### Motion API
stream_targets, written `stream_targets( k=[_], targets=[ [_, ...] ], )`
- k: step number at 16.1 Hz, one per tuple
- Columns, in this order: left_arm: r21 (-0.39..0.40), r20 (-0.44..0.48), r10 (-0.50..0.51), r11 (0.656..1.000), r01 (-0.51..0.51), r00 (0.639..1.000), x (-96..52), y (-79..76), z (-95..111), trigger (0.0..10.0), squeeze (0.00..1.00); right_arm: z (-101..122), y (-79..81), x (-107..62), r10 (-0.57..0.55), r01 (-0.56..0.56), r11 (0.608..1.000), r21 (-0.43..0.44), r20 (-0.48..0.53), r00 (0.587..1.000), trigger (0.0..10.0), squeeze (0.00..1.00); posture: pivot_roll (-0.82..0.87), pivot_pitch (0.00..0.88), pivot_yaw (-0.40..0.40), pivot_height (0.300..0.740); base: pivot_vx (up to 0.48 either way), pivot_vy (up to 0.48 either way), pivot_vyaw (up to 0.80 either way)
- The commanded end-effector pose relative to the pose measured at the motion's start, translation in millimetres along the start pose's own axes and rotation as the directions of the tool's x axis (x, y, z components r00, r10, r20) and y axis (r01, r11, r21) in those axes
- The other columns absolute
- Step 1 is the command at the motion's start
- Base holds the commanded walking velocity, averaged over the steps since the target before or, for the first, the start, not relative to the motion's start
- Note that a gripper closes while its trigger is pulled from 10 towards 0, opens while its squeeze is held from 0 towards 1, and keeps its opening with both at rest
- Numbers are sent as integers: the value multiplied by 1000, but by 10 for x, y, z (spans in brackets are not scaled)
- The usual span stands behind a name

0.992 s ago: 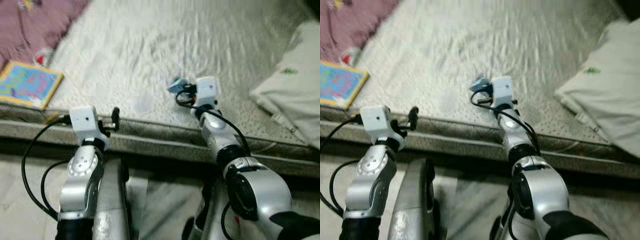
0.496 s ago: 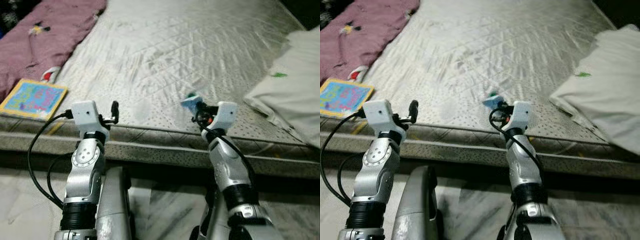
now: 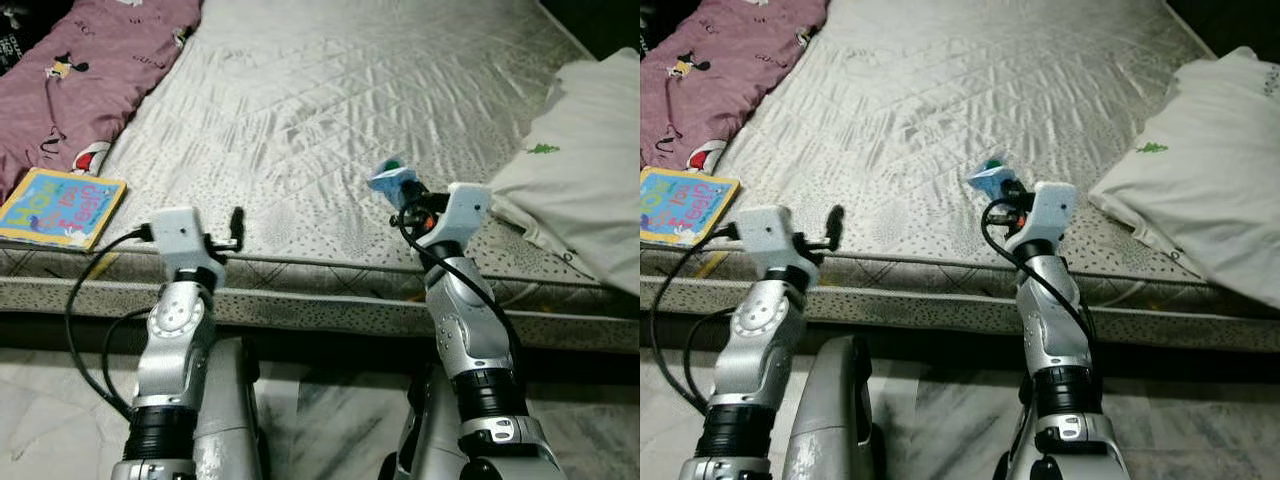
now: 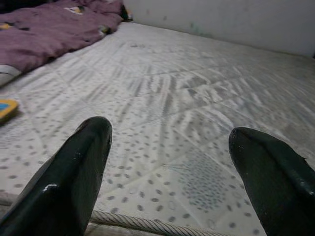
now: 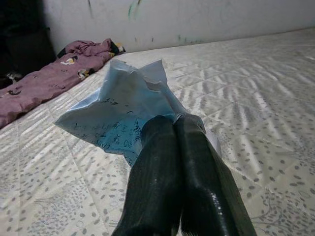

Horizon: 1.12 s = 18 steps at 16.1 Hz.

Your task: Clean up the room

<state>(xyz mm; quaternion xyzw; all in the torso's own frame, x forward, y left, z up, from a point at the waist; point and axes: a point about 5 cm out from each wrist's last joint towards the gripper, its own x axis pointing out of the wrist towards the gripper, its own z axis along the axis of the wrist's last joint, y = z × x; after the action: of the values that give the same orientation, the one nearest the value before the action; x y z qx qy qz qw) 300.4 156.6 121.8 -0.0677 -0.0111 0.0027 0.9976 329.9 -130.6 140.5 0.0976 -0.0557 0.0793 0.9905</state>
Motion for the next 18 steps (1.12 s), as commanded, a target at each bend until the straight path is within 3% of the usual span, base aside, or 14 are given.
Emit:
stream_targets(
  k=[1, 13, 18],
  targets=[
    [5, 9, 2, 1000, -2, 1000, 10, -2, 20, 10000, 0, 89, 34, 31, 16, -16, 1000, -4, 24, 1000, 10000, 0, 23, 0, -11, 579, 0, 0, 0],
    [28, 28, 15, 999, -16, 999, 85, 9, 35, 10000, 0, 79, -57, 10, -42, 42, 999, -34, 4, 999, 10000, 0, 19, 0, -7, 704, 0, 0, 0],
    [-5, 17, 8, 1000, -8, 1000, 99, 8, 12, 10000, 0, 32, -60, -15, -55, 55, 998, -42, -10, 998, 10000, 0, 19, 0, -7, 740, 0, 0, -421]
  ],
)
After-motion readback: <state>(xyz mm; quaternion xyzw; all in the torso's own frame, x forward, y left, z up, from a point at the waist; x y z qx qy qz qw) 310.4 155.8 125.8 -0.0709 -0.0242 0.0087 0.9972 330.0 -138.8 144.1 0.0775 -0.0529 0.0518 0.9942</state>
